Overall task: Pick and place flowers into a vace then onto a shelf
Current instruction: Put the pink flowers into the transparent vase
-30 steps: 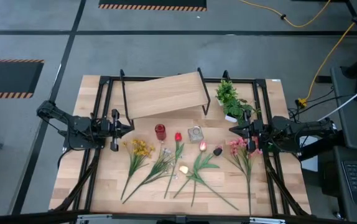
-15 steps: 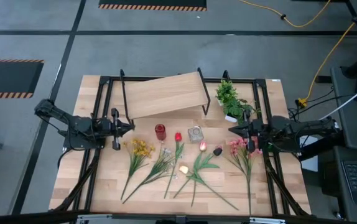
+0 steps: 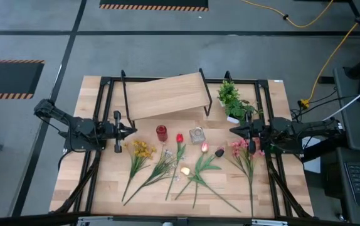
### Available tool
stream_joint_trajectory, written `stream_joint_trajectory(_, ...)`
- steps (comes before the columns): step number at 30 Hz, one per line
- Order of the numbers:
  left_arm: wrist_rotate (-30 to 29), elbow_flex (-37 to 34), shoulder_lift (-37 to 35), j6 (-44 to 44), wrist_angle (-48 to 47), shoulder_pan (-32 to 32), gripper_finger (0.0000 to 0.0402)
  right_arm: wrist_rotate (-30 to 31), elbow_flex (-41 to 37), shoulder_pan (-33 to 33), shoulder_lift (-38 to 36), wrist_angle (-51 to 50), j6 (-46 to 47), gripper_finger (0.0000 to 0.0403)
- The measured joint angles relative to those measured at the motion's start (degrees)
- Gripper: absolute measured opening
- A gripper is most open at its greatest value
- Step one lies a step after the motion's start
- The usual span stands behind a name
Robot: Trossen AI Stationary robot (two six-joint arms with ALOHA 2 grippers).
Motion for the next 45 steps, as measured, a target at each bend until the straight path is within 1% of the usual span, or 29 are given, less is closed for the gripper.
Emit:
stream_joint_trajectory(2, 0.9, 0.0, 0.2, 2.2, -1.5, 0.0, 0.0003, -0.1, 0.0, 0.0, 0.0, -0.9, -2.0, 0.0005)
stream_joint_trajectory(6, 7.4, 0.0, 1.2, 3.0, -3.2, 0.0, 0.0003, -2.4, 0.0, 0.0, 0.0, -2.5, -8.9, 0.0005)
stream_joint_trajectory(7, 8.2, 0.0, 1.6, 3.1, -3.0, 0.0, 0.0003, -2.4, 0.0, 0.0, 0.0, -2.3, -9.4, 0.0005)
stream_joint_trajectory(8, 8.1, 0.0, 2.0, 3.2, -2.4, 0.0, 0.0003, -1.8, 0.0, 0.0, 0.0, -1.6, -8.6, 0.0005)
stream_joint_trajectory(11, 7.1, 0.0, 3.3, 3.2, 1.2, 0.0, 0.0003, -0.7, 0.0, 0.0, 0.0, 1.9, -2.0, 0.0002)
stream_joint_trajectory(13, 7.1, 0.0, 4.6, 3.2, 3.8, 0.0, 0.0003, -2.3, 0.0, 0.7, 0.0, 2.9, -1.4, 0.0002)
stream_joint_trajectory(15, 6.9, 0.0, 6.3, 3.2, 5.7, 0.0, 0.0003, -2.5, 0.1, 1.5, 0.2, 4.2, -1.9, 0.0002)
stream_joint_trajectory(19, 4.4, 4.0, 10.9, 1.6, 5.7, 0.0, 0.0003, -2.5, 3.9, 2.8, 1.9, 3.4, -1.3, 0.0001)
stream_joint_trajectory(22, 4.4, 7.9, 15.5, 0.8, 4.0, 0.0, 0.0003, -2.5, 7.6, 3.6, 4.9, 1.4, -1.6, 0.0001)
stream_joint_trajectory(25, 4.4, 11.4, 20.9, -0.5, 3.4, 0.0, 0.0003, -0.7, 11.6, 4.4, 9.1, -2.2, -0.4, 0.0001)
stream_joint_trajectory(27, 4.3, 14.1, 24.4, -3.5, 3.4, 0.0, 0.0003, 0.7, 14.1, 5.1, 12.2, -4.3, 2.0, 0.0001)
stream_joint_trajectory(29, 4.2, 16.9, 27.9, -7.5, 3.4, -0.1, 0.0003, 1.0, 16.3, 5.9, 15.6, -5.6, 4.8, 0.0)
stream_joint_trajectory(31, 4.2, 19.6, 31.3, -9.6, 3.5, -0.5, 0.0003, 1.1, 17.9, 7.0, 18.8, -5.7, 7.1, 0.0)
stream_joint_trajectory(36, 4.3, 25.6, 39.2, -9.5, 2.2, -2.6, 0.0003, 1.1, 20.8, 10.9, 26.7, -5.4, 7.6, 0.0)
stream_joint_trajectory(41, 3.5, 28.7, 44.5, -10.7, 0.5, -5.2, 0.0003, 1.3, 23.2, 14.6, 32.4, -5.4, 9.1, 0.0)
stream_joint_trajectory(45, 0.5, 28.9, 46.4, -15.0, -0.1, -6.6, 0.0003, 5.6, 25.1, 18.4, 35.5, -5.7, 9.1, 0.0)
